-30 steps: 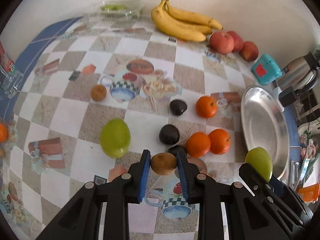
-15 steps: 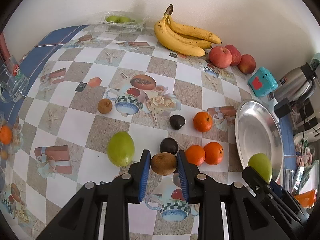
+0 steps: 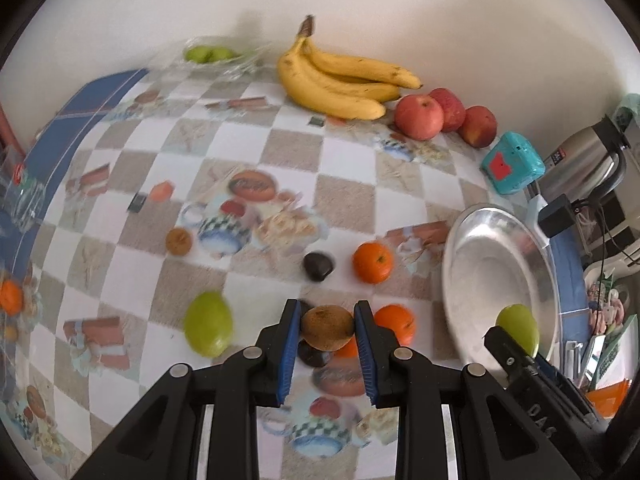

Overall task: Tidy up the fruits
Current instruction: 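Carry kiwi and pear over the steel plate and open both grippers, then raise both open grippers away from the steel plate, then move both tools back over the remaining fruit, then close the left gripper around a second brown kiwi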

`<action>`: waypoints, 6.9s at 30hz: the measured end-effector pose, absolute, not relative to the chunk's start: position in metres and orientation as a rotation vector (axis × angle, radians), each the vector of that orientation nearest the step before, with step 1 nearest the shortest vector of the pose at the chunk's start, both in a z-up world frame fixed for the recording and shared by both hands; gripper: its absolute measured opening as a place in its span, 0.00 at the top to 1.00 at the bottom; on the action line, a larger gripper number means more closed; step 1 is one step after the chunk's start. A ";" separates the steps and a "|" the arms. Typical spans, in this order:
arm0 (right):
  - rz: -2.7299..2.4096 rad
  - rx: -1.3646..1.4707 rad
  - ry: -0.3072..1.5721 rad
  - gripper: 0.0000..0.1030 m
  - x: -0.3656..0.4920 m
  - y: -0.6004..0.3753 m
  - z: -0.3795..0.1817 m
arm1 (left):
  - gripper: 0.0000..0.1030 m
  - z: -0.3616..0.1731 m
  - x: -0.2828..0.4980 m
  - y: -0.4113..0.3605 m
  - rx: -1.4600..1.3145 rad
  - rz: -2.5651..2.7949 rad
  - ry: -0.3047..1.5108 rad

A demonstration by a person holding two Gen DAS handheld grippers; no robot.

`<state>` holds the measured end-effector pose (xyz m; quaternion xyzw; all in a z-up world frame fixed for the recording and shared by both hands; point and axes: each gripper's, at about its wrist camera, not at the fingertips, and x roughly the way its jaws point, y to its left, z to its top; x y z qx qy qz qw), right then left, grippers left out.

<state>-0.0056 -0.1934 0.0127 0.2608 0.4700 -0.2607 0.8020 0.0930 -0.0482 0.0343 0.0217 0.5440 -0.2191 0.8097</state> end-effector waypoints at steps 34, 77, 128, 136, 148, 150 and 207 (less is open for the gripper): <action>-0.846 0.659 1.008 0.59 -0.055 -0.306 0.000 | 0.70 0.013 0.073 -0.206 0.236 -0.664 1.118; -0.715 0.499 1.068 0.58 -0.044 -0.285 0.010 | 0.04 -0.004 0.095 -0.087 0.106 -0.363 1.213; -0.509 0.459 0.921 0.05 0.004 -0.207 0.023 | 0.00 0.008 0.128 0.021 -0.102 -0.268 1.213; -0.445 0.443 0.940 0.05 0.029 -0.175 0.016 | 0.00 0.005 0.140 0.050 -0.151 -0.225 1.215; -0.326 0.418 0.956 0.05 0.057 -0.132 0.011 | 0.00 0.002 0.152 0.073 -0.153 -0.185 1.210; -0.304 0.410 0.959 0.05 0.059 -0.128 0.011 | 0.00 0.001 0.155 0.076 -0.152 -0.177 1.207; -0.314 0.461 1.179 0.05 0.135 -0.166 -0.038 | 0.73 -0.049 0.210 0.038 -0.063 -0.292 1.232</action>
